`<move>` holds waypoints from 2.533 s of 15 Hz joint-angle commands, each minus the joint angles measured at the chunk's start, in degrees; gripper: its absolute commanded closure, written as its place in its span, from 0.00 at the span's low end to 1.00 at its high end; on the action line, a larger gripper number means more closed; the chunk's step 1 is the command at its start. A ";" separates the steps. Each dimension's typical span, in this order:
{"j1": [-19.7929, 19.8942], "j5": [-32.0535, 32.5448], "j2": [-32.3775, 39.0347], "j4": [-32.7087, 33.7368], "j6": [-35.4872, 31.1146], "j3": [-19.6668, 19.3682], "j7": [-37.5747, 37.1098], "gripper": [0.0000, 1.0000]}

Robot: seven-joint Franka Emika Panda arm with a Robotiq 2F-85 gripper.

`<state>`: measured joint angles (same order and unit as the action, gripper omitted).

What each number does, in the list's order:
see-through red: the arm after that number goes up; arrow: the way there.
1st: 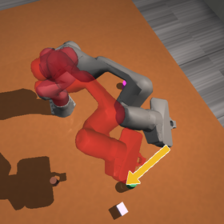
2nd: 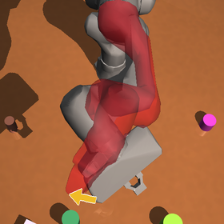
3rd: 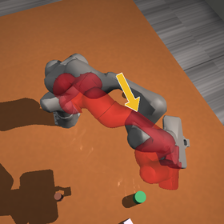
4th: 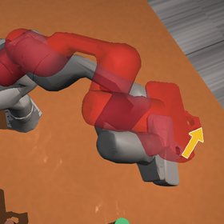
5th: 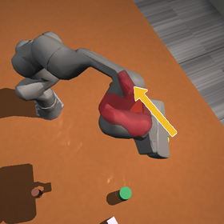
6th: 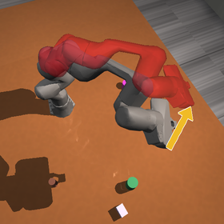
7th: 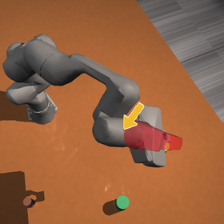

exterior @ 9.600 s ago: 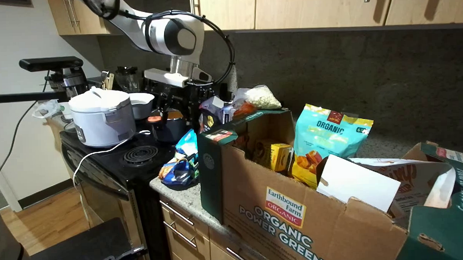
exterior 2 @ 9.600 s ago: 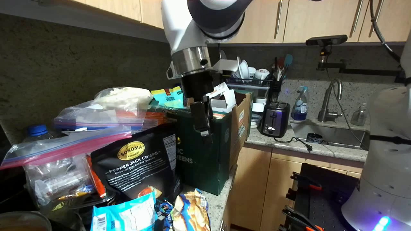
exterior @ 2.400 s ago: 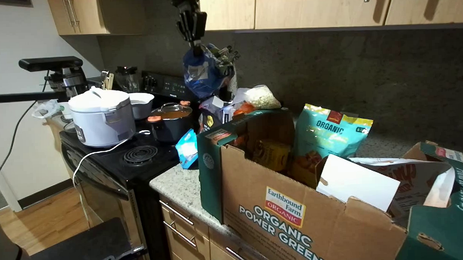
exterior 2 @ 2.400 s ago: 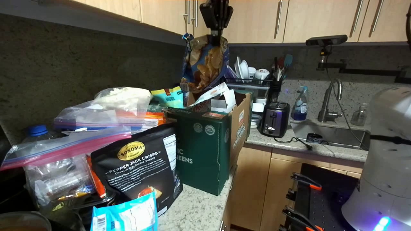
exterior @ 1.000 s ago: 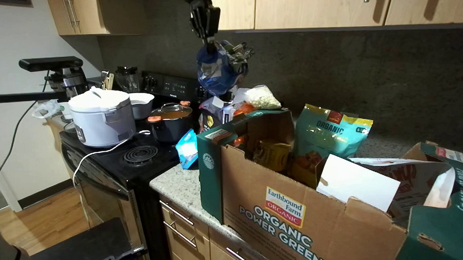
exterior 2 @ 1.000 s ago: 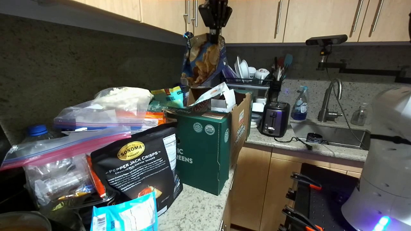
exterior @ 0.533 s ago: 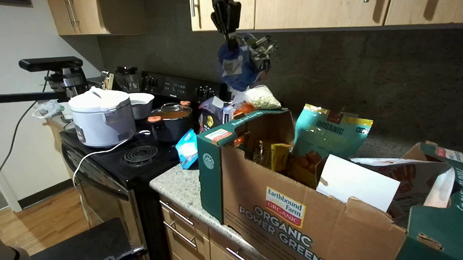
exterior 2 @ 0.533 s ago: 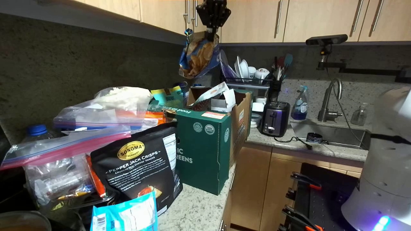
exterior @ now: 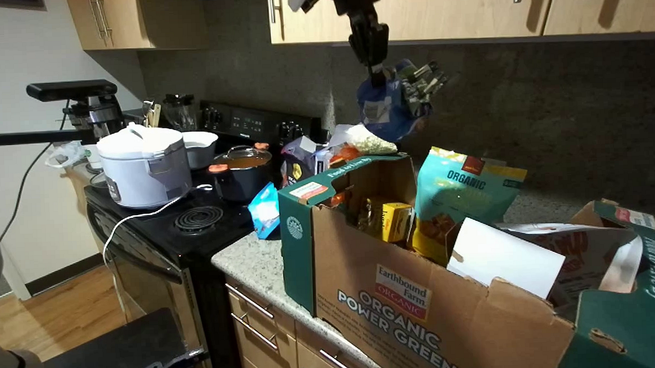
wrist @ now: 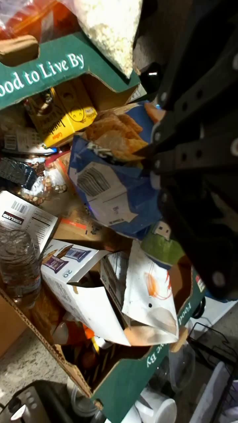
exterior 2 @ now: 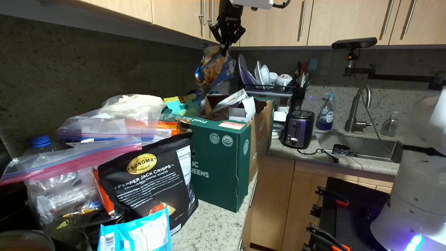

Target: Put the bottle of water, the black and dark blue snack packs, the top plastic and the remaining snack pack in the box respectively

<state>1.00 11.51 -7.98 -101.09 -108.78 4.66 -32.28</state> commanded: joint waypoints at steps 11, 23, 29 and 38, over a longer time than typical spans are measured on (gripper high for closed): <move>-0.01 0.87 5.73 -10.77 -10.96 -2.76 -9.57 1.00; -0.17 -5.01 9.92 -15.45 -13.84 -4.21 -8.57 1.00; -0.31 -6.94 10.72 -15.34 -13.28 -4.54 -8.07 0.77; -1.72 -6.92 7.65 -14.92 -12.47 -3.67 -7.70 0.13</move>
<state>0.31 5.04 2.61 -115.34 -121.19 0.81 -40.75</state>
